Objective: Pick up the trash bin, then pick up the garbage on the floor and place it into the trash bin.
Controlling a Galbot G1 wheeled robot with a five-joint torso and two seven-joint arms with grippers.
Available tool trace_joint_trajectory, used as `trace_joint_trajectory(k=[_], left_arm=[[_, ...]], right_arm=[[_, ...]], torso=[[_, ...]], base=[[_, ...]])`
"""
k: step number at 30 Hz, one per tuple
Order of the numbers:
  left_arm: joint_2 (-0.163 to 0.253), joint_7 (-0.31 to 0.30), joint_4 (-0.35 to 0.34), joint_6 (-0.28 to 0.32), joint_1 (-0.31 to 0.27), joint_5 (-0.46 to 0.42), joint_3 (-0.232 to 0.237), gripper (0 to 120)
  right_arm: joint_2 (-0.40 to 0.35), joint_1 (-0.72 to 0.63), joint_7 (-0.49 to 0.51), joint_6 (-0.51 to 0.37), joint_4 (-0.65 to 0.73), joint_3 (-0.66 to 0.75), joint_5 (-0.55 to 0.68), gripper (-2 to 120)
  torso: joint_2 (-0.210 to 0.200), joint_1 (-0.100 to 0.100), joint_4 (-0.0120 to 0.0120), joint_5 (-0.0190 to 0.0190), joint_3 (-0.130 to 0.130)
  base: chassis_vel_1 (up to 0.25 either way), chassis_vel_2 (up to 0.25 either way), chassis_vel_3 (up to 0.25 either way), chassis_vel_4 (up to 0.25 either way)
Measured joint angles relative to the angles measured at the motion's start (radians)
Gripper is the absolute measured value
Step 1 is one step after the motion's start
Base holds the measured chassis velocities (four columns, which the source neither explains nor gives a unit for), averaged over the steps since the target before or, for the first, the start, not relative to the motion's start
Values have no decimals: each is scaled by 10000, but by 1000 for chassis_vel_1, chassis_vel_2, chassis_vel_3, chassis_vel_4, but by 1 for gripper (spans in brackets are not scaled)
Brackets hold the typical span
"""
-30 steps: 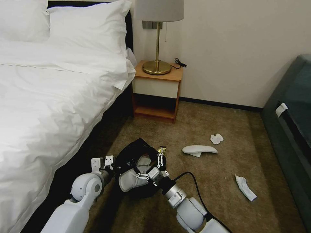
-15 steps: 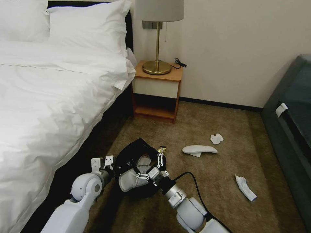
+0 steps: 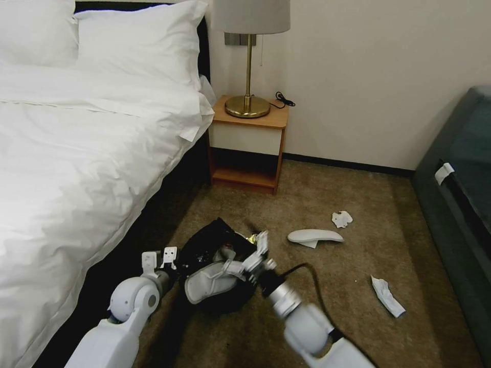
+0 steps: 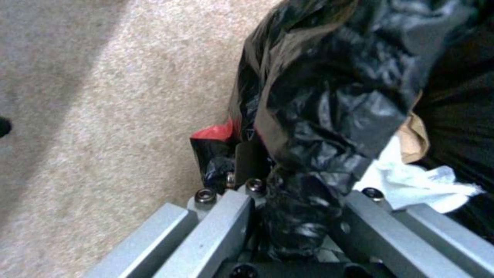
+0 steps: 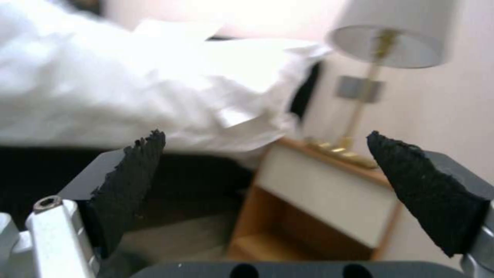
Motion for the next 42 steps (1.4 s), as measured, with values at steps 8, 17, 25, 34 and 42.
trace_joint_trajectory(k=[8, 17, 25, 34, 42], left_arm=[[-337, 936, -131, -466, 408, 1449, -471, 0], [-350, 990, -218, -492, 433, 1568, -485, 0], [-340, 992, -232, -493, 426, 1591, -481, 0], [-301, 1140, -259, -529, 364, 1722, -467, 0], [-294, 1151, -262, -538, 363, 1729, -462, 0]], right_arm=[[-519, 447, 726, -682, 849, 911, 1590, 100], [-483, 380, 736, -674, 874, 923, 1476, 100], [-418, 361, 724, -626, 863, 897, 1430, 100], [-415, 391, 764, -646, 876, 953, 1465, 100], [-413, 387, 769, -656, 879, 958, 1469, 100]], torso=[[0, 0, -3, -1, 1], [0, 0, -6, -5, 0], [0, 0, -6, -5, 0], [0, 0, -6, -5, 0], [0, 0, -6, -5, 0]], base=[[0, 0, 0, 0], [0, 0, 0, 0], [0, 0, 0, 0], [0, 0, 0, 0], [0, 0, 0, 0]])
